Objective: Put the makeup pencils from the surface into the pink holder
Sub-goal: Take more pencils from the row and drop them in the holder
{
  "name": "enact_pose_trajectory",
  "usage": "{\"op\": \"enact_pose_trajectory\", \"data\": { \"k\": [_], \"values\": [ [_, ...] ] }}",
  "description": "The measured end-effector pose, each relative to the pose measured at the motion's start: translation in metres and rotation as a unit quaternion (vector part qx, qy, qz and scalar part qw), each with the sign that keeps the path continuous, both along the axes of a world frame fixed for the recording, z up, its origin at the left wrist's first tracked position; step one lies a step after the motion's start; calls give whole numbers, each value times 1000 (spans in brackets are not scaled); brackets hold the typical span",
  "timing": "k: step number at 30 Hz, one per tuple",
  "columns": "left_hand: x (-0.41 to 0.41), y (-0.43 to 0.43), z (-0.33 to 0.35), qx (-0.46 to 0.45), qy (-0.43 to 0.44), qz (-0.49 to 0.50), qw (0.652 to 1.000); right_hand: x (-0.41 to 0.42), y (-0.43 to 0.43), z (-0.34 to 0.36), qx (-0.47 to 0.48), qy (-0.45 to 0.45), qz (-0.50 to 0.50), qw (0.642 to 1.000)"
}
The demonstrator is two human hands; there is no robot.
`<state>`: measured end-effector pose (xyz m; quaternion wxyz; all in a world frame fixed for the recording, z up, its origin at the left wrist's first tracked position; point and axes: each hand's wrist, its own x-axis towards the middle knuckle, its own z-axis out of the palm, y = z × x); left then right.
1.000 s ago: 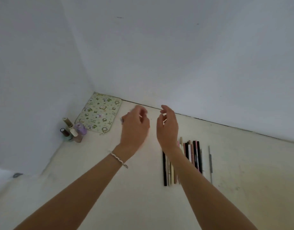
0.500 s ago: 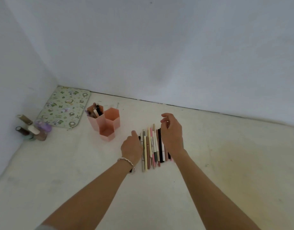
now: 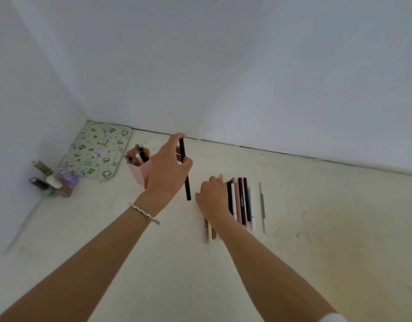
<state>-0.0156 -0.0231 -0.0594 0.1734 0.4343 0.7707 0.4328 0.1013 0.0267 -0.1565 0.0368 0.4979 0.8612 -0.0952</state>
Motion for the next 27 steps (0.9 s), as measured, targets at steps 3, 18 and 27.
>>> {"op": "enact_pose_trajectory", "data": {
  "k": [3,18,27],
  "values": [
    [-6,-5,8,28,-28,5,999,-7,-1,-6,19,-19,-29,999],
    [-56,-4,28,169,-45,84,981,-33,49,96,-56,343,-162,924],
    [-111,-25,3,164,39,153,974,-65,41,148,24,623,-49,780]
  ]
}}
